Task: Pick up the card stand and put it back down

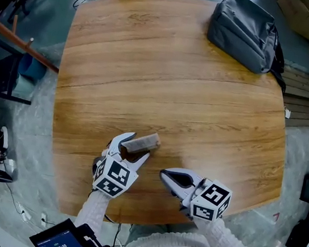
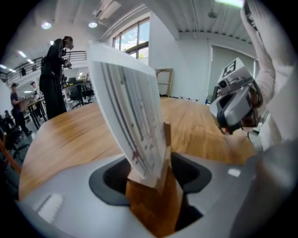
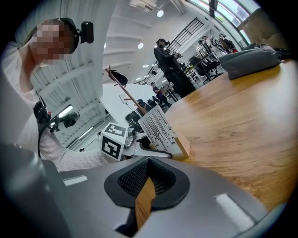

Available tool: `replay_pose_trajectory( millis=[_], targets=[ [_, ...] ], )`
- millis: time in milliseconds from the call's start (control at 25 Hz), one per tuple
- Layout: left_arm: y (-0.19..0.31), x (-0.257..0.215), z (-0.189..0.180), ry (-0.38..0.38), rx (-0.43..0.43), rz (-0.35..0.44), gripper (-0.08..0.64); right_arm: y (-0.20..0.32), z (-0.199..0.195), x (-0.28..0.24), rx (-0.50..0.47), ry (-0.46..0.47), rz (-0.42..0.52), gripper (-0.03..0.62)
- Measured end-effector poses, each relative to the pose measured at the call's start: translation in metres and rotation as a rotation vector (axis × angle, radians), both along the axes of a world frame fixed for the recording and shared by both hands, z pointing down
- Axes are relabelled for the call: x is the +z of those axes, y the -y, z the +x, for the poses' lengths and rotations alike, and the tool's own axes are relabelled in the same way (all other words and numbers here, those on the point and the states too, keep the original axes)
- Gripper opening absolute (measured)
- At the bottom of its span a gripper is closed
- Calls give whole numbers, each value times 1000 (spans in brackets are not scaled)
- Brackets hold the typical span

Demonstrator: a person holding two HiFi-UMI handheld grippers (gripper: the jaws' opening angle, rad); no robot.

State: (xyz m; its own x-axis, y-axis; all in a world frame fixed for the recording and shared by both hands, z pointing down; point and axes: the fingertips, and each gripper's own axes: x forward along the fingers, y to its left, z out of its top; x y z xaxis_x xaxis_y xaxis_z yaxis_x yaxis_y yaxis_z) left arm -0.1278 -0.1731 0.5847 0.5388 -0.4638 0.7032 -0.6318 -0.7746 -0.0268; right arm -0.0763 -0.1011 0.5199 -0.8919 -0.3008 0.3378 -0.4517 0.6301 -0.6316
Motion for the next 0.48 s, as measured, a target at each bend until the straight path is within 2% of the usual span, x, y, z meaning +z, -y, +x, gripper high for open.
replay_pose_trajectory(
  millis=[80, 280, 480],
  targets=[
    [0, 5, 3, 24, 17, 3, 264, -1, 2, 1, 0, -5, -4, -5],
    [5, 8, 6, 1, -11, -4, 265, 1, 8, 3, 3, -16, -8, -5],
    [4, 8, 7, 7, 9, -17, 254, 0, 11, 1, 1, -20, -10, -5]
  ],
)
